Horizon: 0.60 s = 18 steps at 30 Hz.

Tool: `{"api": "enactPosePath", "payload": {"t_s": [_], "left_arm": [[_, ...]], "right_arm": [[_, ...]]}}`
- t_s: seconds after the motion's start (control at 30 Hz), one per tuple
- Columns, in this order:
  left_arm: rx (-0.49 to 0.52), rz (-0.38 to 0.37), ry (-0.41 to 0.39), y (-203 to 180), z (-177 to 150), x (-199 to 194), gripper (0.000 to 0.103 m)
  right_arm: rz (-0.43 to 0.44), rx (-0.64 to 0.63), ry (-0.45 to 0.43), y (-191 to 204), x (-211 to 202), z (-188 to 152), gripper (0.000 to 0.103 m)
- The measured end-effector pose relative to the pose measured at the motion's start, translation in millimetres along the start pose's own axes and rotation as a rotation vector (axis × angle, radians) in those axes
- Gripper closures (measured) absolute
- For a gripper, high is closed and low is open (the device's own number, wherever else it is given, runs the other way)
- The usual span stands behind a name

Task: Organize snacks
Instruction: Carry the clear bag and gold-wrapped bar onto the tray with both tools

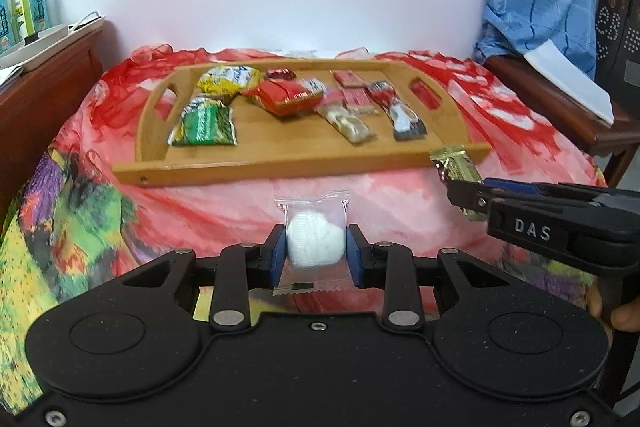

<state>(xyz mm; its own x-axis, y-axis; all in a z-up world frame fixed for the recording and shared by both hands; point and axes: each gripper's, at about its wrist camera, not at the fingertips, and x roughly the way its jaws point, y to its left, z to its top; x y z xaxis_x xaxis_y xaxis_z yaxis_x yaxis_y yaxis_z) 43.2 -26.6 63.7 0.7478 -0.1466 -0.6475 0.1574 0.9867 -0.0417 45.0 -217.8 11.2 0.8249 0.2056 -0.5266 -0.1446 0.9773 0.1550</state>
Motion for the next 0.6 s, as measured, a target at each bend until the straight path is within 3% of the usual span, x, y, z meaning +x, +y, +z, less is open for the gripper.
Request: {"api": "enactPosePath", "payload": {"t_s": [0.6], "left_arm": [[-0.028,0.036,-0.046,24.0,51.9,37.0,0.073]], "right_arm": [[0.024,-0.034,-0.062,-2.8,32.0,41.6,0.065]]}}
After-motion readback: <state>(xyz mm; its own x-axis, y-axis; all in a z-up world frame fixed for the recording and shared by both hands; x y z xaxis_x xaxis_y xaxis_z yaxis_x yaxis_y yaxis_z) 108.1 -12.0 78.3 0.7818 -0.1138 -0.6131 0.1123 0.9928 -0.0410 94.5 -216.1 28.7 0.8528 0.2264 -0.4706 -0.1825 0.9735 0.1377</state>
